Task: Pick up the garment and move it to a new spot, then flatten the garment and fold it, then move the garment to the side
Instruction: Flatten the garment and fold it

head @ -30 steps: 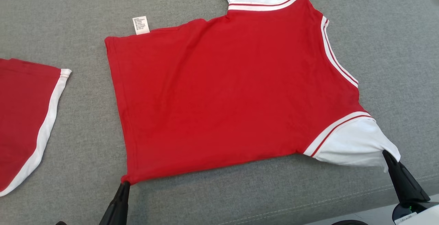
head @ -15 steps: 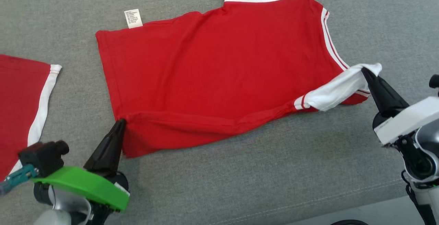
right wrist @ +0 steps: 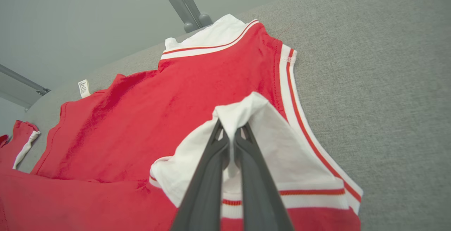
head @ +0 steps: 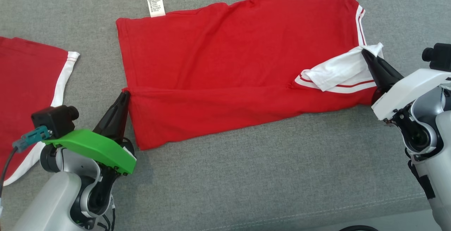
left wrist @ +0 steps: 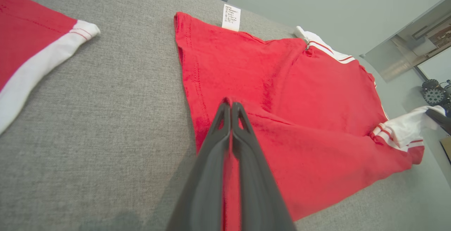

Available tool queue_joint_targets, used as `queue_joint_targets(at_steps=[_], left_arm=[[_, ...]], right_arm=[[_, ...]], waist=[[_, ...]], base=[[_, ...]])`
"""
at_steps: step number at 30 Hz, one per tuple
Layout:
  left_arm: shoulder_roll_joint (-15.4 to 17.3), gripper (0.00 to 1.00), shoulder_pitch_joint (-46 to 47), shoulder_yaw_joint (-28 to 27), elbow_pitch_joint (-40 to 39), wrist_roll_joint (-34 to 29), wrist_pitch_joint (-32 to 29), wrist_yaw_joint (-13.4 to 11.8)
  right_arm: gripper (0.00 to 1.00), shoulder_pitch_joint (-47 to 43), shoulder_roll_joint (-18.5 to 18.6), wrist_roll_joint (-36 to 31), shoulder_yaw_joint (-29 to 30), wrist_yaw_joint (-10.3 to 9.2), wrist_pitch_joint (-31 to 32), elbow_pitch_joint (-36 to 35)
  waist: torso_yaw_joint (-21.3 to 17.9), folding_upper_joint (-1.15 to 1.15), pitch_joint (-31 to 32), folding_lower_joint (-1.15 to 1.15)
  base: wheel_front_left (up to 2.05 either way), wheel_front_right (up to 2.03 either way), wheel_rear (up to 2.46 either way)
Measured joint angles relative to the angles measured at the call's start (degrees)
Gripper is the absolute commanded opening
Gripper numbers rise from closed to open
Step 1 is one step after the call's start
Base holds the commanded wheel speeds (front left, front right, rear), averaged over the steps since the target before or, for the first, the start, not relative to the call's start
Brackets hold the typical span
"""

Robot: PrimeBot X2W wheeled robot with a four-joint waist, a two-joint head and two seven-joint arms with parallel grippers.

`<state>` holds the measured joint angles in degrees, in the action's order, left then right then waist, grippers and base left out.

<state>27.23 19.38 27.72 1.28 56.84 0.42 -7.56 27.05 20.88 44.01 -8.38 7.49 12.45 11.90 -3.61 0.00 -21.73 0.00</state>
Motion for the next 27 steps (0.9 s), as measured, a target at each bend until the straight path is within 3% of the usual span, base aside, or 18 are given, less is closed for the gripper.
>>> queue_joint_targets(at_steps=[4, 5, 6, 7, 8, 9, 17, 22, 27], left_arm=[[-0.47, 0.00, 1.23, 0.77, 2.88, -0.16, -1.13, -0.03], [-0.64, 0.00, 1.33, 1.01, 3.45, -0.16, -1.59, -0.02], [-0.93, 0.00, 1.42, 1.23, 4.00, -0.07, -1.92, -0.04], [-1.18, 0.14, 1.55, 1.54, 4.57, 0.03, -2.32, -0.09], [-1.26, 0.38, 1.60, 1.88, 4.95, 0.02, -2.77, -0.11], [-1.33, 1.00, 1.60, 2.11, 5.19, 0.01, -2.87, -0.32], [0.07, 1.00, -3.41, 1.23, 0.60, 0.65, -2.67, -3.34], [1.12, 1.00, -9.88, 1.56, -8.04, 2.05, -3.64, -5.87], [1.94, 1.00, -10.94, 1.34, -9.55, 2.80, -4.83, -7.83]], right_arm=[[0.00, 2.70, 0.32, -1.67, -1.97, 0.00, -1.42, 3.37], [0.35, 3.33, 0.45, -2.50, -2.47, 0.00, -2.23, 4.15], [1.00, 3.99, 0.70, -3.38, -3.07, 0.00, -2.89, 4.91], [1.00, 4.49, 1.00, -4.13, -3.64, 0.00, -3.61, 5.66], [1.00, 4.85, 1.19, -4.57, -4.11, 0.00, -4.21, 6.35], [1.00, 5.00, 1.52, -5.09, -4.71, 0.00, -4.91, 6.58], [1.00, 1.97, 6.49, -5.95, -6.71, 0.01, -7.89, 0.65], [1.00, -5.92, 10.87, -6.75, -4.37, 0.01, -3.76, -4.63], [1.00, -8.94, 10.76, -9.32, -1.48, 0.01, -1.03, -5.00]], waist=[[0.19, 0.00, -0.59, 0.00], [0.14, 0.00, -0.70, 0.00], [0.08, 0.00, -0.79, 0.00], [0.03, 0.00, -0.83, 0.00], [0.02, 0.00, -0.79, 0.00], [0.01, 0.00, -0.70, 0.00], [-0.60, 0.00, 1.24, 0.00], [-1.80, 0.00, 1.97, 0.00], [-2.25, 0.00, 0.92, 0.00]], base=[[0.00, 0.00, 0.00], [0.00, 0.00, 0.00], [0.00, 0.00, 0.00], [0.00, 0.00, 0.00], [0.00, 0.00, 0.00], [0.00, 0.00, 0.00], [0.00, 0.00, 0.00], [0.00, 0.00, 0.00], [0.00, 0.00, 0.00]])
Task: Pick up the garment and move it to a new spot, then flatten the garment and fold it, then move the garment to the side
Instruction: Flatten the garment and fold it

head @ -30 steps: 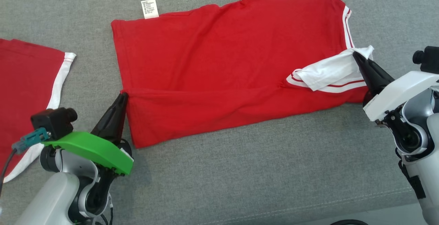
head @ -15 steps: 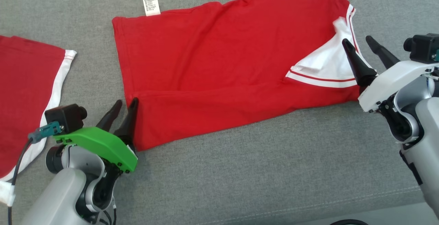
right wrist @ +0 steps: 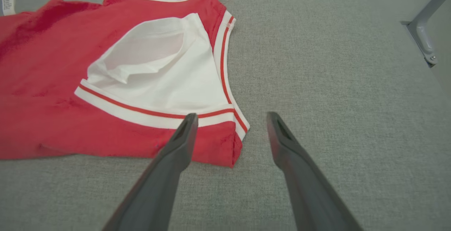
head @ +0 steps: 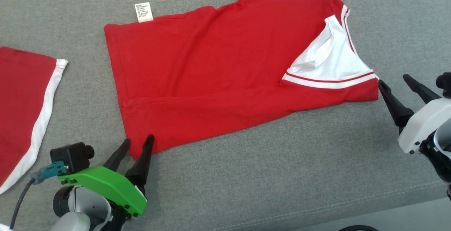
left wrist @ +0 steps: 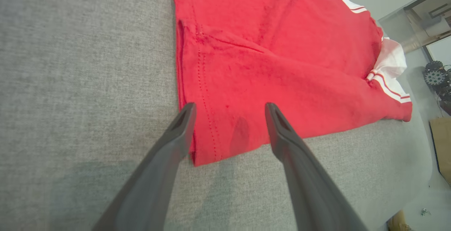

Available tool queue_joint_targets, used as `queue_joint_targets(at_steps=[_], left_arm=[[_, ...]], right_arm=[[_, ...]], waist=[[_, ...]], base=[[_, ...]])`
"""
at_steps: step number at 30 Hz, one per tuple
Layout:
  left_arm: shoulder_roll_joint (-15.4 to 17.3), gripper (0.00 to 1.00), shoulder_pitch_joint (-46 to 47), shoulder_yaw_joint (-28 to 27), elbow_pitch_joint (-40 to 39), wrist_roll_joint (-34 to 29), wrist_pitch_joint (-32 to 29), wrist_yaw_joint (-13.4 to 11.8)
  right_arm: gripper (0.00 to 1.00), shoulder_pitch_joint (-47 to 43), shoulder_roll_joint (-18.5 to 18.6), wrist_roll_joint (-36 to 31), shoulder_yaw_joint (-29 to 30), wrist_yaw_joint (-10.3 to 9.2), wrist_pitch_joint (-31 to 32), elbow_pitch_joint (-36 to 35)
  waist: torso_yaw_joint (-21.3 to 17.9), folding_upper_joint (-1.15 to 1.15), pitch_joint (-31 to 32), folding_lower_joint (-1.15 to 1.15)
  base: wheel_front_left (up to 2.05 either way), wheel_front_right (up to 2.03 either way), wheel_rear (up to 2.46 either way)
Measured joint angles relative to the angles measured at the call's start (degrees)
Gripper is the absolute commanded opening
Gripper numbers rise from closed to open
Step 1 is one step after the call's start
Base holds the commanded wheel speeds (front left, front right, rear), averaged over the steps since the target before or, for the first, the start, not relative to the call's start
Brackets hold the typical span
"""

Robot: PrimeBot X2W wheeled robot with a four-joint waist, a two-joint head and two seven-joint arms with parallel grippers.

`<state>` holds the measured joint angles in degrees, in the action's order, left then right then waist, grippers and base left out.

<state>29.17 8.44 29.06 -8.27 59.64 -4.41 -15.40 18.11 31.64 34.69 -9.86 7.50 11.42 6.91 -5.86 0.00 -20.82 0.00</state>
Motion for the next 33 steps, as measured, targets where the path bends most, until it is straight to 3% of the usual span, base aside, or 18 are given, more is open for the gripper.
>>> queue_joint_targets(at_steps=[14, 15, 16, 23, 28, 33], left_arm=[[2.02, 0.98, 3.03, 2.76, 3.05, 0.30, -6.22, 2.00], [2.00, 0.42, 3.47, 2.93, 3.35, 0.30, -6.58, 2.24], [1.93, 0.00, 3.94, 3.05, 3.70, 0.31, -6.72, 2.40], [1.49, 0.00, 5.31, 3.59, 6.48, 2.50, -9.32, 5.88], [6.27, 0.00, 5.57, 3.98, 5.11, 3.74, -13.68, 8.33], [11.21, 0.00, 3.44, 2.27, -0.92, 5.69, -16.19, 8.37]], right_arm=[[1.00, 3.32, -3.11, -2.65, -0.77, 0.02, 7.93, 6.73], [0.38, 3.85, -3.26, -2.44, -1.31, 0.02, 8.77, 7.34], [0.00, 4.28, -3.49, -2.01, -1.68, 0.02, 9.57, 8.09], [0.00, 5.96, -2.94, 2.54, -3.12, 0.04, 12.17, 10.14], [0.00, 5.82, 0.09, 7.22, -2.75, 0.04, 15.14, 8.20], [0.00, 2.78, 4.16, 11.20, -1.27, 0.05, 20.40, 3.99]], waist=[[0.92, 0.00, -2.49, 0.00], [1.07, 0.00, -2.58, 0.00], [1.20, 0.00, -2.63, 0.00], [1.96, 0.00, -2.15, 0.00], [1.99, 0.00, -0.97, 0.00], [1.50, 0.00, 0.20, 0.00]], base=[[0.00, 0.00, 0.00], [0.00, 0.00, 0.00], [0.00, 0.00, 0.00], [0.00, 0.00, 0.00], [0.00, 0.00, 0.00], [0.00, 0.00, 0.00]])
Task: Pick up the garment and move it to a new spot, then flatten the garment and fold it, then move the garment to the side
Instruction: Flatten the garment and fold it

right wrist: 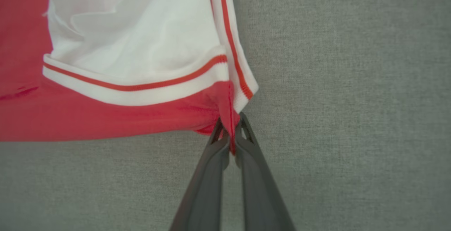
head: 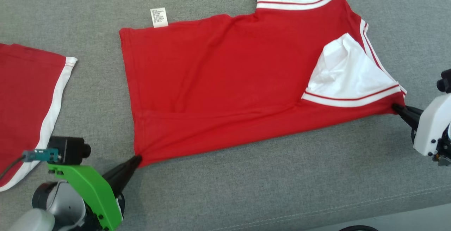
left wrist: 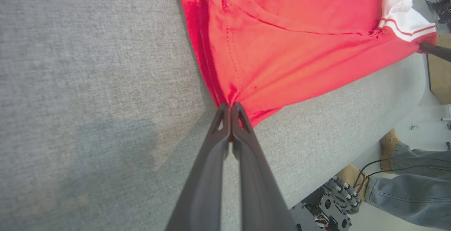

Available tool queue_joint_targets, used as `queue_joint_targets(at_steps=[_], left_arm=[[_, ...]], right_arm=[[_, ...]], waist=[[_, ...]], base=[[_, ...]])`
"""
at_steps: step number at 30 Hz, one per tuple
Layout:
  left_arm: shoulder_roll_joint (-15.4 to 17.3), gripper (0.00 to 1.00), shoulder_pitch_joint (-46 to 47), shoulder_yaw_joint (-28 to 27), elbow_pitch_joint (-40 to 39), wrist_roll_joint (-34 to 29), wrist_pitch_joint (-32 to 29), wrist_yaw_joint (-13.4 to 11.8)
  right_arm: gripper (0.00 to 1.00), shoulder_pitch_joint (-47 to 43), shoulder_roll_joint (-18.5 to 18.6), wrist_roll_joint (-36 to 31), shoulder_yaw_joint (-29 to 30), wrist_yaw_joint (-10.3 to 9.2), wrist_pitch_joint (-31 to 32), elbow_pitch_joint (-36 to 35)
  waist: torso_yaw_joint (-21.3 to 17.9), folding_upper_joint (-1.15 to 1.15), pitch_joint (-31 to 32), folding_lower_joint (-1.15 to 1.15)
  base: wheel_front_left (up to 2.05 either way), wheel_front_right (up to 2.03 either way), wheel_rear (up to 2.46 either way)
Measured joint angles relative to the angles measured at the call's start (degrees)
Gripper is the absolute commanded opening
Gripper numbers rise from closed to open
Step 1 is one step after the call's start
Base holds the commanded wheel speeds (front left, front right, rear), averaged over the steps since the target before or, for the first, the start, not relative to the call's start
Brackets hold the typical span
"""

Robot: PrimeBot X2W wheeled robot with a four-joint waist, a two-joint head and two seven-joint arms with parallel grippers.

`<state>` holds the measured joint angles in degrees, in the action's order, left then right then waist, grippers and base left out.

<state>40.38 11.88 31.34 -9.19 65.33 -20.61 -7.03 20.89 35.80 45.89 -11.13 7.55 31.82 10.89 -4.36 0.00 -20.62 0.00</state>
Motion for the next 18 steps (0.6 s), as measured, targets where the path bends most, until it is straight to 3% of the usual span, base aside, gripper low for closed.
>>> queue_joint_targets(at_steps=[5, 10, 11, 12, 13, 18], left_arm=[[2.12, 0.00, -7.34, -0.29, -7.28, 1.72, 0.96, -1.76], [1.37, 0.00, -14.07, -0.77, -10.82, 2.23, 5.26, -4.01], [0.86, 0.00, -14.76, -1.04, -10.81, 2.22, 6.22, -4.61], [0.40, 0.05, -15.04, -1.13, -10.74, 2.21, 6.69, -5.20], [0.34, 1.00, -15.19, -0.96, -10.63, 1.91, 7.05, -5.37], [2.18, 1.00, -15.67, -1.24, -11.56, 0.02, 7.00, -6.49]], right_arm=[[0.00, -6.94, 1.52, 2.31, 3.44, 0.00, 4.42, -4.50], [0.00, -12.51, 0.18, 1.41, 7.66, 0.00, 4.92, -7.04], [0.04, -12.90, -0.45, 0.48, 8.26, 0.00, 4.55, -7.08], [0.69, -13.30, -0.91, -0.11, 8.53, 0.00, 4.37, -7.15], [1.00, -13.68, -1.42, -0.51, 8.70, 0.00, 4.35, -7.25], [1.00, -15.42, -1.89, -1.36, 11.96, -0.03, 6.14, -10.07]], waist=[[-1.12, 0.00, 0.49, 0.00], [-1.79, 0.00, -0.03, 0.00], [-1.82, 0.00, -0.18, 0.00], [-1.79, 0.00, -0.28, 0.00], [-1.71, 0.00, -0.33, 0.00], [-0.75, 0.00, -0.36, 0.00]], base=[[0.00, 0.00, 0.00], [0.00, 0.00, 0.00], [0.00, 0.00, 0.00], [0.00, 0.00, 0.00], [0.00, 0.00, 0.00], [0.00, 0.00, 0.00]])
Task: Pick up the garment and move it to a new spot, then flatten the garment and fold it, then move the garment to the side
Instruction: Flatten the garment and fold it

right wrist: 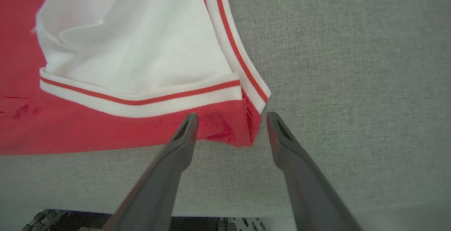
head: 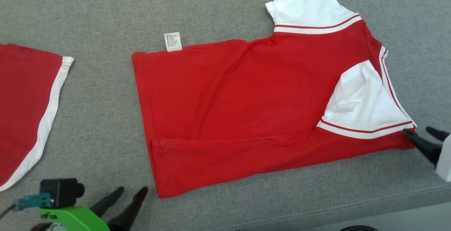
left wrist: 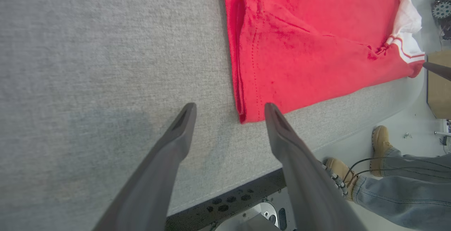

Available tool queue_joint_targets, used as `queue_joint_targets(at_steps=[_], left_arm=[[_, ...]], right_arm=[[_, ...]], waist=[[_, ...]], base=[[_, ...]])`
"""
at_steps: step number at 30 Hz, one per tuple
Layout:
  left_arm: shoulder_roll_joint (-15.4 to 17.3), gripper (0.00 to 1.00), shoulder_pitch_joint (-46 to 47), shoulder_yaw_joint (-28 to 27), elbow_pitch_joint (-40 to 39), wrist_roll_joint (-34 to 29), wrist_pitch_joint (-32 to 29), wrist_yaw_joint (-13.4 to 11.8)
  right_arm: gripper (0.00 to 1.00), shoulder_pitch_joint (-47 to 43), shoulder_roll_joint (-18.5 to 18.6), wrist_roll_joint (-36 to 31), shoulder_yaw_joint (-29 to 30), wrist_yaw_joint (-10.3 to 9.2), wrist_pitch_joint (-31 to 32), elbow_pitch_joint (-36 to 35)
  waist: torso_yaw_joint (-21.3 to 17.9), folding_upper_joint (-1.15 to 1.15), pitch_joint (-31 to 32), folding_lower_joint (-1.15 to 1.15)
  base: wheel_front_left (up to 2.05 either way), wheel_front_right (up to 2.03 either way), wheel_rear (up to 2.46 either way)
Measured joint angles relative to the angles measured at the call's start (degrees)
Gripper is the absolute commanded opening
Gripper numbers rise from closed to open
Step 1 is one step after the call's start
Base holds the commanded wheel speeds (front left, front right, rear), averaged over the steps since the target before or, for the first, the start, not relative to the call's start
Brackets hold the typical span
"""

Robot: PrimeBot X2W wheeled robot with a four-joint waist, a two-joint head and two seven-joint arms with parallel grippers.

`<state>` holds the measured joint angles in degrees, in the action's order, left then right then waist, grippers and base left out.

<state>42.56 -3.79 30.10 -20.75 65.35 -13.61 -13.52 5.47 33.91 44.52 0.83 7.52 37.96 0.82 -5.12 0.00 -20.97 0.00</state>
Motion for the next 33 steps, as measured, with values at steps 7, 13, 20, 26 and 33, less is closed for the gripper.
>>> queue_joint_targets(at_steps=[7, 13, 20, 26, 33], left_arm=[[6.14, 1.00, 9.88, -5.13, -3.67, -1.72, -4.37, -1.05], [-3.31, 1.00, 37.37, 0.41, 5.38, -6.04, -14.11, 0.52], [-14.40, 1.00, 53.71, 6.53, 20.76, -8.69, -18.00, 3.80], [-19.20, 1.00, 55.67, 9.29, 26.80, -8.10, -18.58, 6.87], [-22.79, 1.00, 57.43, 9.98, 30.65, -7.48, -16.80, 9.07]], right_arm=[[1.00, 8.48, 2.74, -0.48, 6.37, -0.01, 5.38, -10.49], [1.00, 28.99, 2.37, -6.00, 3.98, -0.01, 7.98, -7.50], [1.00, 45.27, -1.81, -12.92, -2.75, -0.01, 3.25, 4.74], [1.00, 49.28, -3.52, -16.06, -5.34, -0.01, 0.93, 14.81], [1.00, 51.16, -3.07, -18.04, -8.11, 0.00, -1.43, 22.61]], waist=[[1.22, 0.00, -1.68, 0.00], [3.23, 0.00, -6.86, 0.00], [6.80, 0.00, -13.15, -0.01], [10.53, 0.00, -15.47, -0.01], [14.06, 0.00, -17.69, 0.00]], base=[[0.00, 0.00, 0.00], [0.00, 0.00, 0.00], [0.00, 0.00, 0.00], [0.00, 0.00, 0.00], [0.00, 0.00, 0.00]])
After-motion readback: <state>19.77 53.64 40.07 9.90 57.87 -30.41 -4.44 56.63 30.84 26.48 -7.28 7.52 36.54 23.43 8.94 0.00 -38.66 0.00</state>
